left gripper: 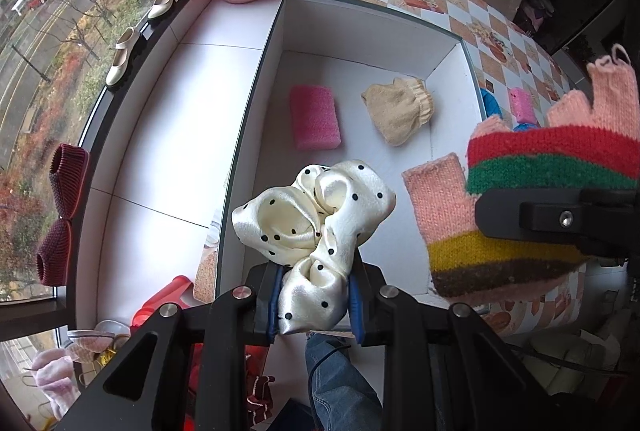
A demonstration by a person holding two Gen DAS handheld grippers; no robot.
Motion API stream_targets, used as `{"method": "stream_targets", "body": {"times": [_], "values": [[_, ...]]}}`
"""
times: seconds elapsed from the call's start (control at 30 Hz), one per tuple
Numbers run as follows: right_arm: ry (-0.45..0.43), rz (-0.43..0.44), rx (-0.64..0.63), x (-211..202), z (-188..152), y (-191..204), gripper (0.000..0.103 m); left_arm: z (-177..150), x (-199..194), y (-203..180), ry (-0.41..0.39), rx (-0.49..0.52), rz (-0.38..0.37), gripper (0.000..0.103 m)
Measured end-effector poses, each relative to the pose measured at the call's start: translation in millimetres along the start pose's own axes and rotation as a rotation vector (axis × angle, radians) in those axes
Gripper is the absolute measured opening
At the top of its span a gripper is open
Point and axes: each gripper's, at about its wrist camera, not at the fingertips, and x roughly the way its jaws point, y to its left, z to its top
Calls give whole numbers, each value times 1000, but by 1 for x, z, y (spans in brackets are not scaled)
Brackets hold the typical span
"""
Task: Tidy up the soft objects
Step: 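Carry the scrunchie and striped glove in both tools over the white box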
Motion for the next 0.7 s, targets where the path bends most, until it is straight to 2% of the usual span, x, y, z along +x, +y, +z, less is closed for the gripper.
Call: {"method": "stream_targets", "body": {"times": [0.7], "values": [[36,-10,4,17,0,1,12,-5,13,2,23,17,8,29]]}}
